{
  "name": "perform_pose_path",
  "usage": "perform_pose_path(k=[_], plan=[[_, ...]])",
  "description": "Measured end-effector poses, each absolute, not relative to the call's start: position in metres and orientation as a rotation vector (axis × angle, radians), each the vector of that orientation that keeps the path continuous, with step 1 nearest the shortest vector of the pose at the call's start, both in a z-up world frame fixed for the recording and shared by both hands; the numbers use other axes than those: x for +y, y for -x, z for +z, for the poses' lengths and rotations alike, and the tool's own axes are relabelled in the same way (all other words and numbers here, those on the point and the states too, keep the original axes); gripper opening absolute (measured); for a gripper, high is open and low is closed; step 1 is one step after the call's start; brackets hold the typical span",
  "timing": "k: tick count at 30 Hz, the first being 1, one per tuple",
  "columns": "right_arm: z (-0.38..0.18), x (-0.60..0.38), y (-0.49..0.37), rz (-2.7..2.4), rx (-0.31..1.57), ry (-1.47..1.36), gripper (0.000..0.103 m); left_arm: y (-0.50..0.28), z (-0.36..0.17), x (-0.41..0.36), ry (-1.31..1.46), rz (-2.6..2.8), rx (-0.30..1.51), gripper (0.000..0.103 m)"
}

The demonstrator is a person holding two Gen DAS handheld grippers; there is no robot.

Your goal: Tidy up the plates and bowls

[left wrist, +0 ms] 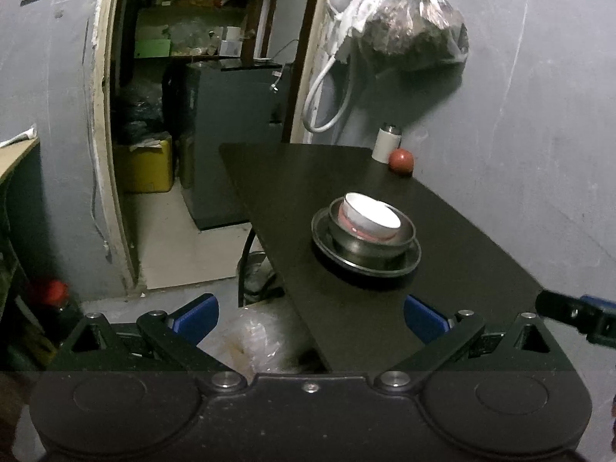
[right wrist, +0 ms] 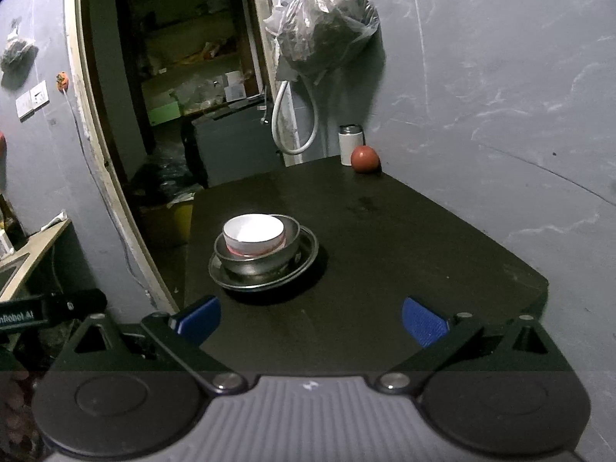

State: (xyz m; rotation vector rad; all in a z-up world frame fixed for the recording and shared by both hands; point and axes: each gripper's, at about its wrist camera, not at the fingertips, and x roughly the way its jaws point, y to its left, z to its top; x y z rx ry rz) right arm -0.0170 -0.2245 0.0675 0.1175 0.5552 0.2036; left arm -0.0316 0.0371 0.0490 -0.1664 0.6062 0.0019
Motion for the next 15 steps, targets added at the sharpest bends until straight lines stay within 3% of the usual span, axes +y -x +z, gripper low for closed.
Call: perform_pose_path(k=[15], plan=[[0.069, -0.214, 0.031, 0.223, 0.551, -0.097, 0.103, 0.04, 0.052, 0.04, 0.153, -0.013, 0.598, 0.102]])
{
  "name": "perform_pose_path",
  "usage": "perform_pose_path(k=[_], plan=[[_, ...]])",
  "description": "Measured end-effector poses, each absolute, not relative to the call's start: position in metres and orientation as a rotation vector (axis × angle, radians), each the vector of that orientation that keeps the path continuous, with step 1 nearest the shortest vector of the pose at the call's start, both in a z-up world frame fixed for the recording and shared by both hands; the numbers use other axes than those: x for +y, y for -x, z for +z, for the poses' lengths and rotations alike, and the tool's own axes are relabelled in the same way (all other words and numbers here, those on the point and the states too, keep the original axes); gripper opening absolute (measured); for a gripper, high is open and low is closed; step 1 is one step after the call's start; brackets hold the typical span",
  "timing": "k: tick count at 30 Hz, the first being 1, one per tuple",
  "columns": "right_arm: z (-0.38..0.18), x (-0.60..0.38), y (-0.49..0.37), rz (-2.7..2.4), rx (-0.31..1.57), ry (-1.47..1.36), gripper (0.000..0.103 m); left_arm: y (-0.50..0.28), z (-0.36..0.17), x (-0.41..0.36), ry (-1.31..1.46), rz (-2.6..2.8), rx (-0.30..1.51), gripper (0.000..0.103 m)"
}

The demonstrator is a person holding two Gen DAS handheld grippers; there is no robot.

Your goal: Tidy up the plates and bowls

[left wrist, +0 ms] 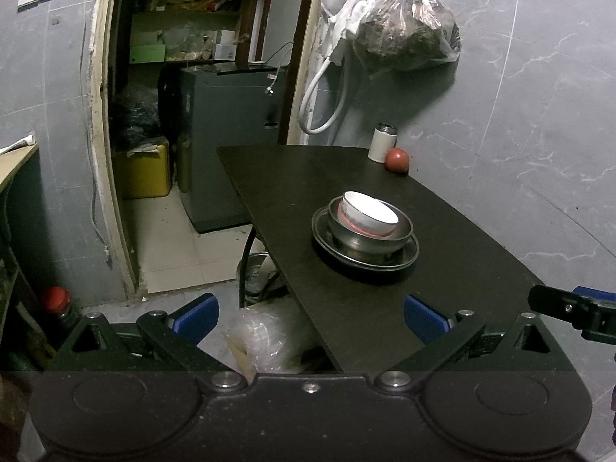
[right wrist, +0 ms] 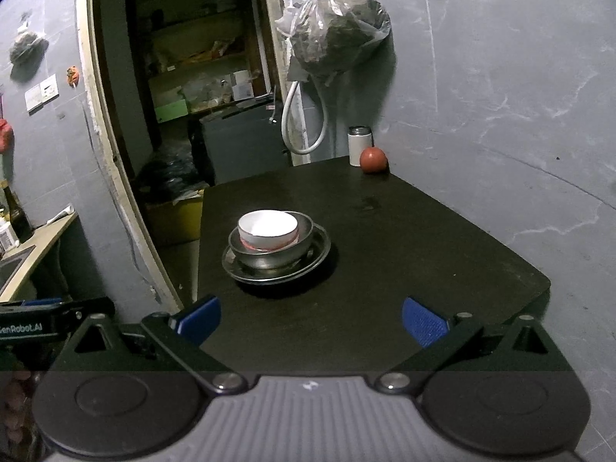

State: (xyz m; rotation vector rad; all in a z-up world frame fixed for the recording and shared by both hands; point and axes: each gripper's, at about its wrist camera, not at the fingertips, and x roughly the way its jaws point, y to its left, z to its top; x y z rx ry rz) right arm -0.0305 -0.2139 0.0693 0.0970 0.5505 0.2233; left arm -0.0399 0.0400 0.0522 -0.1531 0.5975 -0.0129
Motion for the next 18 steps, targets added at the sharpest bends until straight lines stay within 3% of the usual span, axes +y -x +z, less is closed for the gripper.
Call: perform_pose_path(k=[18], plan=[[0.0638, -0.2112, 0.0332, 0.232, 0.595, -0.088, 0.103, 0.0437, 0.0455, 0.0381, 0.152, -0.005, 0.638, 0.102]])
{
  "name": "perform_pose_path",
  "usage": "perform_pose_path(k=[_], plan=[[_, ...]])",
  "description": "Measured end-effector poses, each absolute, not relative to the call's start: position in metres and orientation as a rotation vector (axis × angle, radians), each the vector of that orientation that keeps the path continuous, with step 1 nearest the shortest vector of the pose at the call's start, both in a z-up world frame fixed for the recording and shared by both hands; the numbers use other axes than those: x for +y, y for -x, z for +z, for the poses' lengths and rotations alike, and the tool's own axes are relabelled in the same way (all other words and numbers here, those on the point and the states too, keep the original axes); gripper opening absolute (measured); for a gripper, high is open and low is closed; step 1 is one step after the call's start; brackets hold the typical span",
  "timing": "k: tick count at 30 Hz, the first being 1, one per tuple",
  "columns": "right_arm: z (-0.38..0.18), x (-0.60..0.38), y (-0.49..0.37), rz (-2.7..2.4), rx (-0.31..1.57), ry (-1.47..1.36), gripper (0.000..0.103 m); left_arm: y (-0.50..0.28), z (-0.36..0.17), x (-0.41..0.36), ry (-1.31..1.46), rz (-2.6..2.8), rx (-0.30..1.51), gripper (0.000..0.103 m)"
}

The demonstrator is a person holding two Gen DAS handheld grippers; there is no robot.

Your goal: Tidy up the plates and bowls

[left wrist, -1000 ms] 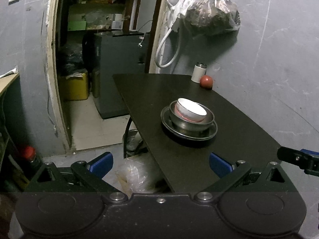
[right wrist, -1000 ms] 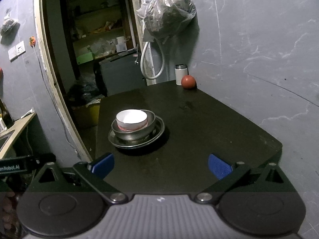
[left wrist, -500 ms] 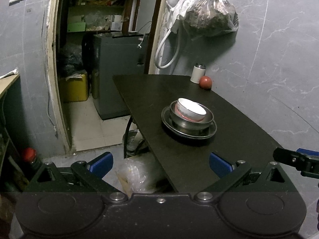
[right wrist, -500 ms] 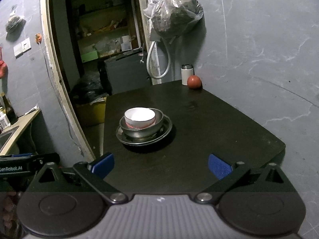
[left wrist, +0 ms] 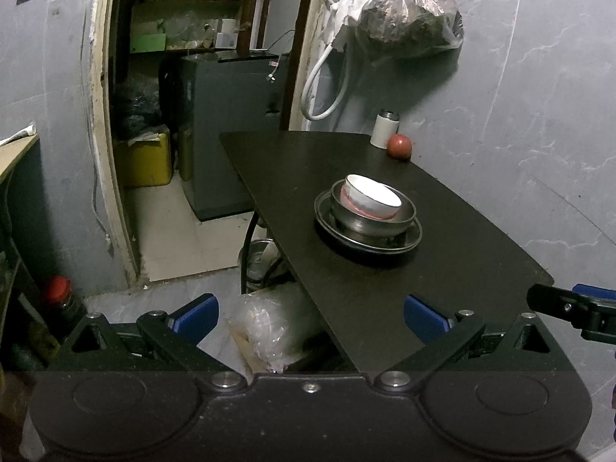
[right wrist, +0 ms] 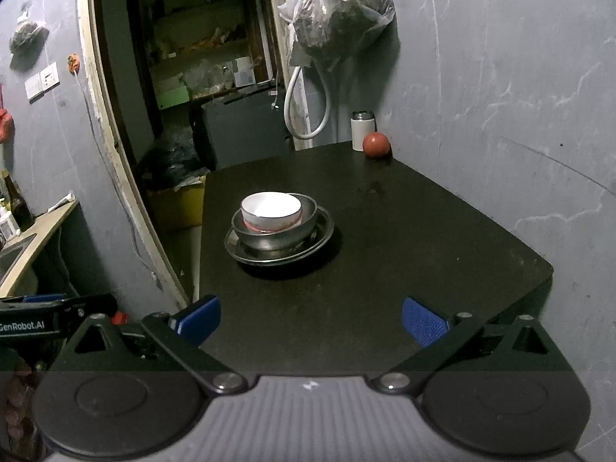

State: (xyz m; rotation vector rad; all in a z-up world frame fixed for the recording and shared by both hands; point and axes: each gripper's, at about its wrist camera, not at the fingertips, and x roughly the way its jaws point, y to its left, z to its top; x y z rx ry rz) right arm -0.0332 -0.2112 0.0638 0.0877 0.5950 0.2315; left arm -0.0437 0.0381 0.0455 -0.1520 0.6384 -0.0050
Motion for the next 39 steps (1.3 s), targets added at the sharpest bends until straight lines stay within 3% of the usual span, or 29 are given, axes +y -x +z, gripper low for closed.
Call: perform_pose_path(k=[39], plan=[[0.061, -0.224, 0.032, 0.235, 0.604, -0.098, 0.103, 0.041, 0.044, 0.028, 0.139, -0.012, 0.646, 0.102]])
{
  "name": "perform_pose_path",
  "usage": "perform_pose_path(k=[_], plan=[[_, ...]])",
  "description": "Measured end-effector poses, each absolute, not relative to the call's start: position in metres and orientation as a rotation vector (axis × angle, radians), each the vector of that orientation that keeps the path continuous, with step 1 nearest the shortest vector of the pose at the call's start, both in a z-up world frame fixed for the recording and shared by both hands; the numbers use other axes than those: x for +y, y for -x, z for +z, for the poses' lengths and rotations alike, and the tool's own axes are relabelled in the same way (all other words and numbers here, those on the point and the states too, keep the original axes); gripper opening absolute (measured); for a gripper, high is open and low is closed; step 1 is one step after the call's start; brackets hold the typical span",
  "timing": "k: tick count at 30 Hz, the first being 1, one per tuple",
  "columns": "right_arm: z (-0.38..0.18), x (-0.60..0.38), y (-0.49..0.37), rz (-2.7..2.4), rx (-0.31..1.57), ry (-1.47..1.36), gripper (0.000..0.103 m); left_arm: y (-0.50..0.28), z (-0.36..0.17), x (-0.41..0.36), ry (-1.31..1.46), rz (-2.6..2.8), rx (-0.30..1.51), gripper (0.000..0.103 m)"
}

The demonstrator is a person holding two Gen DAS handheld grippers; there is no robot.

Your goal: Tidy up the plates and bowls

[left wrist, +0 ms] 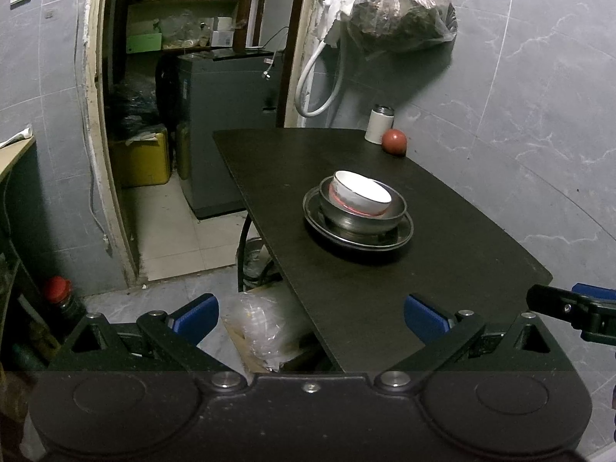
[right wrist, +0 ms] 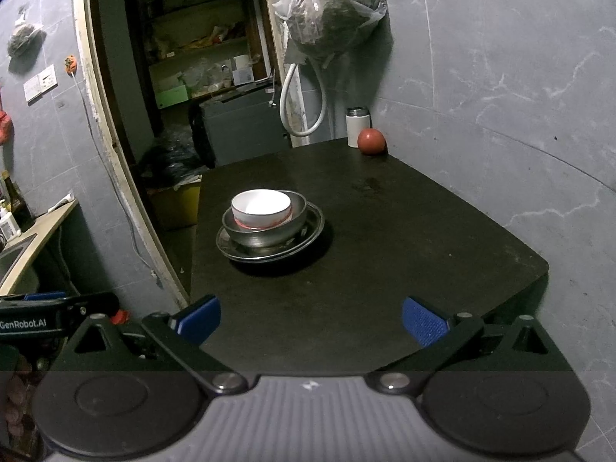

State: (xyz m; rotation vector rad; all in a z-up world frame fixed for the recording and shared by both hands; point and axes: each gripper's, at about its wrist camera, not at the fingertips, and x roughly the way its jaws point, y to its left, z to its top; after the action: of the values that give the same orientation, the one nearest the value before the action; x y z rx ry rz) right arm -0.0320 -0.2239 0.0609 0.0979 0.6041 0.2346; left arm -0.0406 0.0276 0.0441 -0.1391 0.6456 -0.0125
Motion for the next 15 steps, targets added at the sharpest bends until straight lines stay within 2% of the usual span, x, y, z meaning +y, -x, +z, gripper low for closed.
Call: perform_pose_path(k=[15], plan=[[0.0609, -0.2238, 0.0319, 0.234, 0.603, -0.097, 0.103, 0.0388, 0.0443, 0.0274, 0.139, -0.02, 0.646, 0.102]])
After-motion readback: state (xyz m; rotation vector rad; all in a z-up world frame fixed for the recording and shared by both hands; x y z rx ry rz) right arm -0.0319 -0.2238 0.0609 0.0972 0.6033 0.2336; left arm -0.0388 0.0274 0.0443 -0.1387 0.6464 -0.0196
